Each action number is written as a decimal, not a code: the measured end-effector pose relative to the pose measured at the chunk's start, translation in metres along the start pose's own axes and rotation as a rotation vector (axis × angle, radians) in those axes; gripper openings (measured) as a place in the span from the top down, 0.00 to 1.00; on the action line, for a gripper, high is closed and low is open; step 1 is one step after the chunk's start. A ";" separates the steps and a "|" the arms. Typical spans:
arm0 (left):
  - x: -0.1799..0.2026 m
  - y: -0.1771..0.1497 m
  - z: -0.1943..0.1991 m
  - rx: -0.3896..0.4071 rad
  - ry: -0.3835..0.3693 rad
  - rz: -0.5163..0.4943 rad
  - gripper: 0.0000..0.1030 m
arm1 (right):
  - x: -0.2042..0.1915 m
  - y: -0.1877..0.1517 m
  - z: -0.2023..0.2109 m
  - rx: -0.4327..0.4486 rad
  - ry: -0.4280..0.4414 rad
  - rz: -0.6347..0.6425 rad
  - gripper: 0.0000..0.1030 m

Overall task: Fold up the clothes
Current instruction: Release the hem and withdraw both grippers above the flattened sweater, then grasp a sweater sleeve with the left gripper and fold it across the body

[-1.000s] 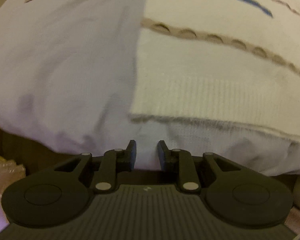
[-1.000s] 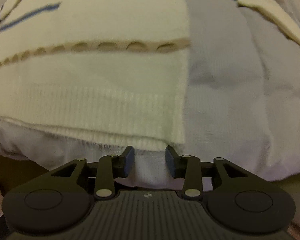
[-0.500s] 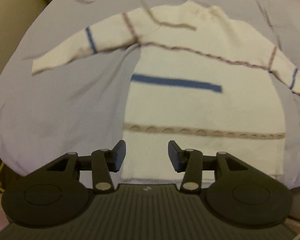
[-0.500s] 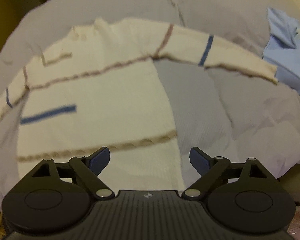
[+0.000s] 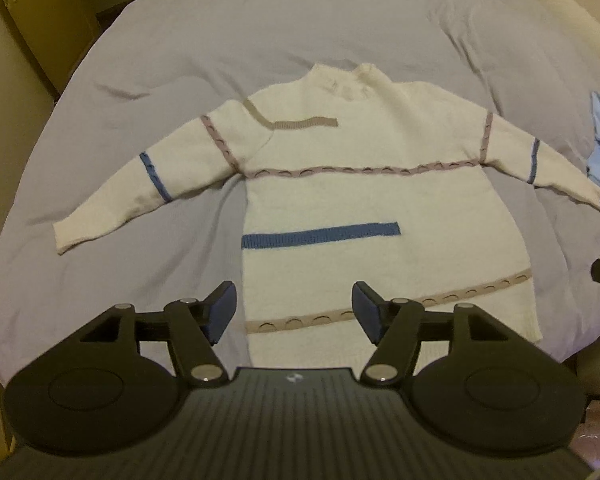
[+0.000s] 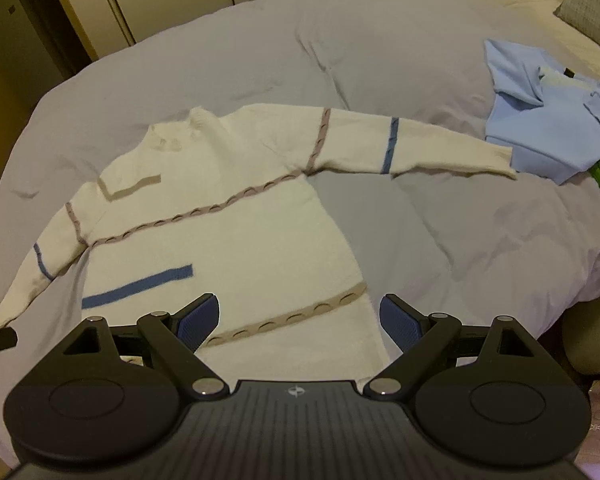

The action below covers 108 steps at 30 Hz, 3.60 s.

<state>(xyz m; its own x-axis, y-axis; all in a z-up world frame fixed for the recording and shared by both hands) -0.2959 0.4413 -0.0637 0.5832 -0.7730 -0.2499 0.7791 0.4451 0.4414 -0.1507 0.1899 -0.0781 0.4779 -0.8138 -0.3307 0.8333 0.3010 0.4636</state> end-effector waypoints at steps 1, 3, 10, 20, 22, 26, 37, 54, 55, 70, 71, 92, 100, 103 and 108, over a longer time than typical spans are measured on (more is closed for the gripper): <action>-0.002 -0.001 0.003 0.007 0.003 0.001 0.38 | -0.002 0.000 0.002 0.002 0.000 0.003 0.13; -0.004 -0.003 0.007 0.016 0.007 0.007 0.38 | -0.005 -0.001 0.006 0.006 0.001 0.011 0.13; 0.001 -0.009 0.030 0.036 0.017 0.054 0.37 | -0.013 0.006 0.033 0.034 0.013 0.060 0.13; 0.028 -0.035 0.077 0.069 0.061 0.163 0.34 | -0.001 0.013 0.065 0.045 0.065 0.171 0.13; 0.033 -0.042 0.084 0.065 0.068 0.192 0.34 | 0.005 0.013 0.068 0.041 0.079 0.188 0.13; 0.043 -0.053 0.094 0.054 0.092 0.231 0.34 | 0.016 0.009 0.071 0.023 0.099 0.215 0.13; 0.068 -0.066 0.118 0.066 0.134 0.220 0.31 | 0.048 -0.003 0.079 -0.004 0.131 0.218 0.13; 0.074 -0.074 0.126 0.064 0.142 0.197 0.28 | 0.067 -0.019 0.078 -0.050 0.118 0.190 0.13; 0.074 -0.075 0.126 0.062 0.142 0.198 0.27 | 0.068 -0.020 0.078 -0.052 0.117 0.191 0.13; 0.087 -0.088 0.114 0.024 0.139 0.202 0.25 | 0.087 -0.026 0.067 -0.087 0.094 0.183 0.13; 0.087 -0.087 0.112 0.022 0.139 0.202 0.25 | 0.087 -0.025 0.066 -0.090 0.093 0.183 0.13; 0.028 -0.053 -0.042 -0.188 0.085 0.260 0.24 | 0.043 0.002 -0.063 -0.186 0.058 0.185 0.13; -0.024 -0.011 -0.121 -0.225 0.052 0.321 0.25 | -0.023 0.031 -0.174 -0.231 0.025 0.233 0.16; -0.045 0.000 -0.152 -0.242 0.025 0.359 0.25 | -0.042 0.042 -0.204 -0.251 0.014 0.222 0.15; -0.078 0.012 -0.206 -0.251 -0.016 0.433 0.28 | -0.058 0.052 -0.238 -0.256 0.014 0.221 0.15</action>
<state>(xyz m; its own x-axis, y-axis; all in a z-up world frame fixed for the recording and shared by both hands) -0.2845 0.5996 -0.2166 0.8635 -0.4987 -0.0754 0.4983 0.8206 0.2799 -0.0691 0.3716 -0.2303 0.6571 -0.7085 -0.2572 0.7510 0.5861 0.3042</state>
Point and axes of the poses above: each gripper's, at about its wrist camera, not at the fingertips, and z roughly against the way its jaws point, x to its right, y to its top, the point moved 1 cm from there along -z, roughly the way its jaws point, and after that the axes turned 13 degrees about y, right-handed, at the moved point
